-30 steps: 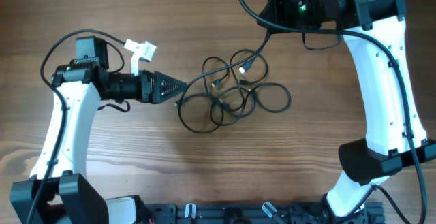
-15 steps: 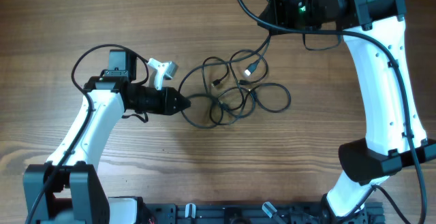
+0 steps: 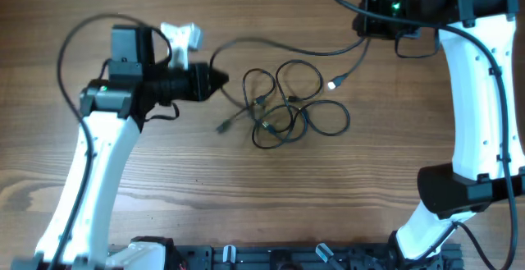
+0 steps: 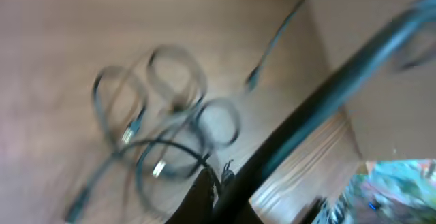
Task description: Untangle cables
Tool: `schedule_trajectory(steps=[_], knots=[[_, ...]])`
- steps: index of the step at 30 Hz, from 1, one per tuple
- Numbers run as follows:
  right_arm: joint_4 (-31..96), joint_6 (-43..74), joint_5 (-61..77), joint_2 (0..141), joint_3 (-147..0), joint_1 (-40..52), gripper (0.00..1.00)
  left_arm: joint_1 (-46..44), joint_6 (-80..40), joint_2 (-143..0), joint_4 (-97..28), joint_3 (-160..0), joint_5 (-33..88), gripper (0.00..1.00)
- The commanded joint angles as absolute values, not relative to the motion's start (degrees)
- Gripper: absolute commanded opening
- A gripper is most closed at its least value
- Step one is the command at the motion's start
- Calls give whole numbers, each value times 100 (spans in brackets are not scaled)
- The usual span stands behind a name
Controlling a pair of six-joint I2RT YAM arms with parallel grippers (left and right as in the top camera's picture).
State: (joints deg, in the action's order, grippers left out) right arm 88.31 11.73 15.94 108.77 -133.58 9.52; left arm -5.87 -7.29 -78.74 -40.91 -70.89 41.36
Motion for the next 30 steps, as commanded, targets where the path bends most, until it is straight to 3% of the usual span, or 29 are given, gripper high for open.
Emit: schedule_trajectory(steps=[1,5,11,17,23,30], knots=[[8903,1050,1476,10930,-13268,913,4,-1028,-1653,-7542,-3612,-7389,4034,4],[9061,381,2005,10930,-13262,913,4,-1822,-2600,-7924,-3000,-7389,3236,4],[9216,-1544,3951,10930,-13205,915,5,-1914,-3708,-8385,-2344,-7389,3148,4],[9105,-2563,4814,10930,-12654,1031,5,-1520,-4316,-8385,-1415,-7389,4735,4],[8584,-2609,5035,10930,-12232,1306,5,-1396,-4873,-8385,-1122,-7389,5315,4],[8578,-2867,5002,10930,-12230,1590,15,-1396,-5330,-8385,-784,-7389,5498,4]])
